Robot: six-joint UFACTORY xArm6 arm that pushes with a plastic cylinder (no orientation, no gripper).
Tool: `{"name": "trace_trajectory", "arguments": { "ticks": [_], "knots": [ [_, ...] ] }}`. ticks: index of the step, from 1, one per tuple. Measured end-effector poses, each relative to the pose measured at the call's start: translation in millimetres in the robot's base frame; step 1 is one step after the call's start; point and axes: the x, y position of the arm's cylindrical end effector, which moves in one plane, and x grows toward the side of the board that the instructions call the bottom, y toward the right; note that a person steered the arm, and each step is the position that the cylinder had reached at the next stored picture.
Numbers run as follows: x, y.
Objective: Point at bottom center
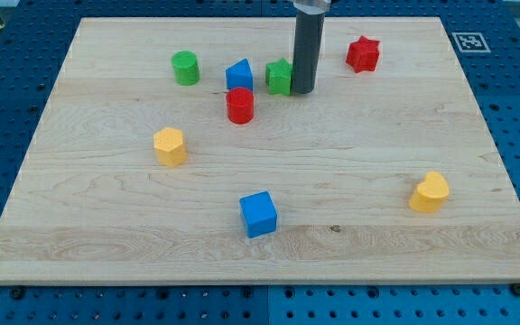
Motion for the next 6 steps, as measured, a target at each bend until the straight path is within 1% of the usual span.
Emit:
{"name": "trace_trajectory", "arguments": {
  "ticks": [1, 2, 3, 4, 5, 6],
  "knots": [
    [66.5, 11.4],
    [141.6, 11.5],
    [207.9, 12.1],
    [254.7, 12.7],
    [258.4, -21.8],
    [247.5, -80.1]
  ]
}}
